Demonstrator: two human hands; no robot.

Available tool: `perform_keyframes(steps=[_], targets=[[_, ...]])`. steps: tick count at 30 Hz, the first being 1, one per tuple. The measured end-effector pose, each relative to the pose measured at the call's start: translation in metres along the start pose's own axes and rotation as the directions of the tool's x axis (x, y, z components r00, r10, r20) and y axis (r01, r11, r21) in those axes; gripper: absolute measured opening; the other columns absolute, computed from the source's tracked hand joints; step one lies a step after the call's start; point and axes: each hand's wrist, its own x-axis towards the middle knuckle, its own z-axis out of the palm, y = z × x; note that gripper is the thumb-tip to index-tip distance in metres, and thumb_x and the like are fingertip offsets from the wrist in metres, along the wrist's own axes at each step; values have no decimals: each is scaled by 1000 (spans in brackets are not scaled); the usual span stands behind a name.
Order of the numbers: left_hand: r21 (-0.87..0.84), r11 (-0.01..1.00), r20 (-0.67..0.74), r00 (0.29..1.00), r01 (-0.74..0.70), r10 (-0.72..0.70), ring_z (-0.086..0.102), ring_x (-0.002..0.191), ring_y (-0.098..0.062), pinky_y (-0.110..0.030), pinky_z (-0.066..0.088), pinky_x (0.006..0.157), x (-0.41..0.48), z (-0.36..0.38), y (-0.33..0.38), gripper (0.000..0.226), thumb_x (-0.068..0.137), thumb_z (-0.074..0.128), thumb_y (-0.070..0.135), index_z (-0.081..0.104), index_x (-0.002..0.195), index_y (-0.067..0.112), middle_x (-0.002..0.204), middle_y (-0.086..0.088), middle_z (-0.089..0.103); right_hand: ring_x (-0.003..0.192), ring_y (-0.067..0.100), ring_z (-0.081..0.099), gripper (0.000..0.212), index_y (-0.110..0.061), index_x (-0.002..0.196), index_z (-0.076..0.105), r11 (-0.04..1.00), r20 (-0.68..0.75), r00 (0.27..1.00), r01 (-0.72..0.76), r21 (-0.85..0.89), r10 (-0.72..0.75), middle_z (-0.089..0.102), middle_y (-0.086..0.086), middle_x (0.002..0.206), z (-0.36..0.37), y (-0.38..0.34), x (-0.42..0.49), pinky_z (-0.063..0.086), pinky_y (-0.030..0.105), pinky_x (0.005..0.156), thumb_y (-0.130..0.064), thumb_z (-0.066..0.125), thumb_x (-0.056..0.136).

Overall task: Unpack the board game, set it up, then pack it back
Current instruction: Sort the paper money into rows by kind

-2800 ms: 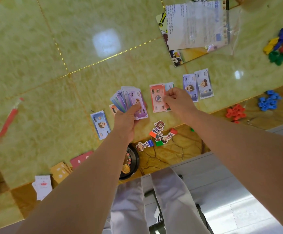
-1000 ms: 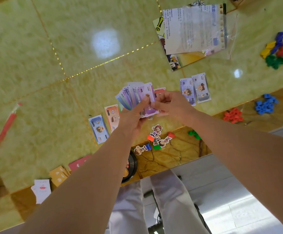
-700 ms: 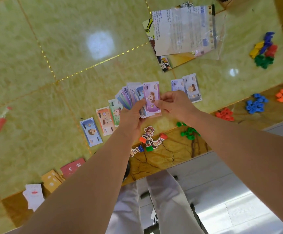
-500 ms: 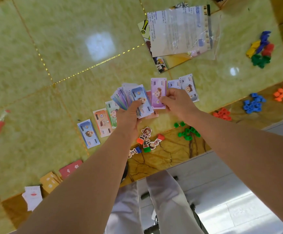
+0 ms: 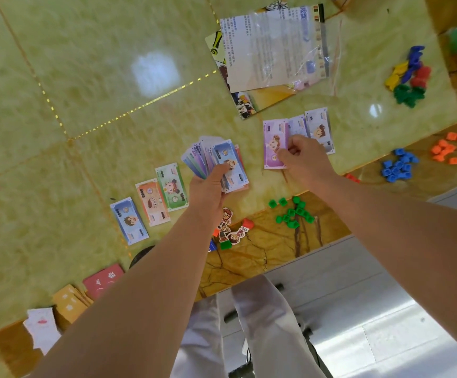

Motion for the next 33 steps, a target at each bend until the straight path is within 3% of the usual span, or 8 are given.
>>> perform_keyframes(steps=[5,9,16,19,22,26,29,33], targets=[[11,1000,-1,1000,-17,17,71,64,-14,-37,61,70,-1,1,4,17,83,70,4,60,96,8,84,-6,70,65,14,48,14,-7,81,61,998,73,996,53,-22,-52,52,-1,67,15,-7,-8,41,30,64,-17,63,89],[-11,1000,5,1000,-19,19,71,63,-13,-32,61,61,-1,-1,12,14,83,70,3,61,93,9,81,-5,70,77,21,56,14,-11,94,58,990,-49,999,1,-142,-8,56,-1,76,24,-11,-4,49,36,70,-19,66,87],[-26,1000,76,997,-1,3,72,67,-16,-28,58,54,-7,-5,15,14,84,68,0,64,96,5,82,-6,73,78,22,53,31,-15,105,48,926,-169,986,-59,-373,-6,54,0,84,20,-24,-8,36,32,62,-31,66,88],[-11,1000,97,995,6,-5,72,66,-15,-31,61,60,-10,-7,16,8,84,68,0,64,89,4,72,-3,74,72,16,54,21,-18,97,52,990,-102,993,44,-133,-58,53,-5,73,24,-30,-11,41,32,61,-34,63,89],[-15,1000,152,988,-20,22,72,67,-16,-30,59,57,-14,-9,17,8,85,67,0,65,93,1,74,-5,74,71,12,57,21,-17,93,63,976,140,988,37,215,-68,61,1,79,30,-44,-18,50,29,69,-36,69,86],[-72,997,180,983,-5,18,71,67,-17,-27,57,55,-20,-17,21,7,89,63,6,65,96,3,77,-6,74,72,16,57,21,-11,88,64,965,198,973,62,253,-115,59,7,78,38,-52,-22,52,35,71,-27,75,83],[-74,997,120,993,3,5,68,68,-18,-28,55,57,-19,-28,22,25,86,61,2,59,110,4,83,-7,68,74,16,55,25,-4,98,66,967,191,977,48,250,-98,60,12,82,45,-55,-28,49,35,73,-24,74,84],[22,998,38,997,-61,60,61,69,-19,-30,51,61,-17,-53,25,15,82,62,-3,61,90,10,72,-2,60,72,20,49,23,8,100,62,967,162,987,-43,253,1,55,17,81,62,-63,-36,38,33,64,-13,60,90]])
